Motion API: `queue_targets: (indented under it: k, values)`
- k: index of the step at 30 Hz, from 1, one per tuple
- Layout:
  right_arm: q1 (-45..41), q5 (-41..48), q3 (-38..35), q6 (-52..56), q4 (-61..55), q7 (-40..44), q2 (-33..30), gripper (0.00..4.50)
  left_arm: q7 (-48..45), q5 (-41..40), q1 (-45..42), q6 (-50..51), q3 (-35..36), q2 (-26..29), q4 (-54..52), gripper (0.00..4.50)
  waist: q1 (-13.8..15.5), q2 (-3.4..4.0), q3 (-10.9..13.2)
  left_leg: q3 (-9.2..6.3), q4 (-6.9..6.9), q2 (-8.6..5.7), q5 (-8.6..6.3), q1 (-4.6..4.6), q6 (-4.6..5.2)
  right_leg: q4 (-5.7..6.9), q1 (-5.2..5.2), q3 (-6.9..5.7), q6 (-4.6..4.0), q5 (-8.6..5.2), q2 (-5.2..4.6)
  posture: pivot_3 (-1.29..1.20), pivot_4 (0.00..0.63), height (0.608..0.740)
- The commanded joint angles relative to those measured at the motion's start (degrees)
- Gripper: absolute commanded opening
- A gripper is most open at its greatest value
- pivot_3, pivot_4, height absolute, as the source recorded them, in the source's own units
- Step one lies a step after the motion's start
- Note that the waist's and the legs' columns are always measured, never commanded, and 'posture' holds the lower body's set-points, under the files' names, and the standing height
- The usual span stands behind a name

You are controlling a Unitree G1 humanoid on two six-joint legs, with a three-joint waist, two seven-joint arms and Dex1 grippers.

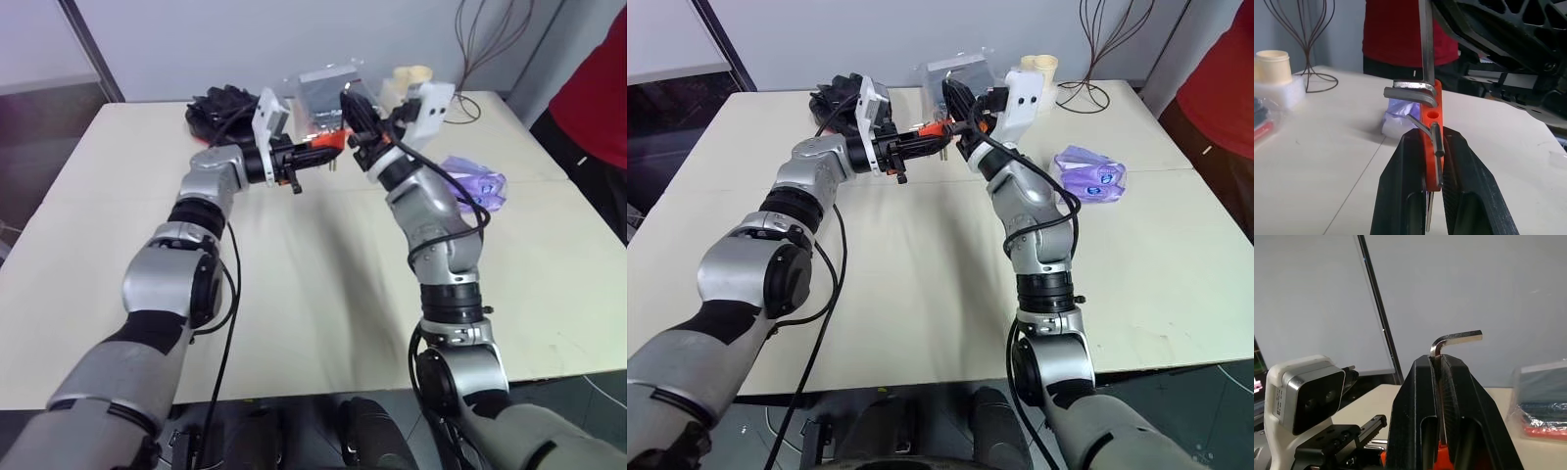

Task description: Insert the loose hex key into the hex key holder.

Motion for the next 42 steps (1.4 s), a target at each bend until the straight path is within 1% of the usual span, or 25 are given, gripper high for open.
queue_targets:
  k: [1,13,26,27,29,35,36,42]
  values:
    - [-0.9,0.8,-0.6,1.3,1.1,0.0,-0.2,0.04,-1.1,-1.2,-2.4,-1.2,1.2,0.3,-3.4,0.0,0.0,0.0,0.0,0.0,0.0,0.0,0.0,0.0,0.0,0.0,0.01,0.0,0.0,0.0,0.0,0.0,0.15,0.74]
    - [0.8,0.9,-0.2,2.8,-1.1,0.0,-0.4,0.04,0.4,-1.5,-3.2,-1.6,1.8,0.5,-2.9,0.0,0.0,0.0,0.0,0.0,0.01,0.0,-0.01,0.01,0.02,0.0,0.01,0.01,0.0,0.0,0.01,0.0,0.15,0.74]
    - [0.8,0.2,0.6,4.2,-1.1,1.1,-1.0,0.04,0.5,-1.3,-3.0,-2.1,1.7,0.7,-2.9,0.0,0.0,0.0,0.0,0.0,0.01,0.0,-0.01,0.02,0.01,0.02,0.01,0.02,0.0,0.0,0.02,0.0,0.15,0.74]
    - [0.8,0.2,0.6,4.2,-1.1,1.1,-1.0,0.35,0.5,-1.2,-3.0,-2.1,1.7,0.7,-2.9,0.0,0.0,0.0,0.0,0.0,0.01,0.0,-0.01,0.02,0.01,0.02,0.01,0.02,0.0,0.0,0.02,0.0,0.15,0.74]
    - [0.8,-0.1,0.6,4.3,-1.1,1.0,-1.1,1.13,0.5,-1.2,-2.8,-2.2,1.6,0.7,-2.9,0.0,0.0,0.0,0.0,0.0,0.01,0.0,-0.01,0.02,0.01,0.02,0.02,0.02,0.0,0.0,0.02,0.0,0.15,0.74]
    - [1.0,-0.4,0.7,4.6,-1.4,0.9,-1.5,4.34,0.4,-1.2,-2.6,-2.3,1.7,0.7,-2.9,0.0,0.0,0.0,0.0,0.0,0.02,0.0,-0.01,0.02,0.01,0.02,0.02,0.04,0.0,0.0,0.02,0.0,0.15,0.74]
    - [1.0,-0.5,0.7,4.6,-1.6,0.9,-1.7,4.43,0.4,-1.2,-2.6,-2.3,1.7,0.7,-2.9,0.0,0.0,0.0,0.0,0.0,0.02,0.0,0.0,0.02,0.0,0.02,0.02,0.03,0.0,0.0,0.02,0.0,0.15,0.74]
    - [3.7,0.3,0.6,7.1,-6.4,1.5,-4.2,4.43,1.4,-1.1,-2.4,-2.6,1.8,0.9,-2.9,0.0,0.1,-0.01,0.0,0.0,0.02,0.01,-0.01,0.02,0.02,0.02,0.03,0.04,0.0,0.0,0.03,0.0,0.15,0.74]
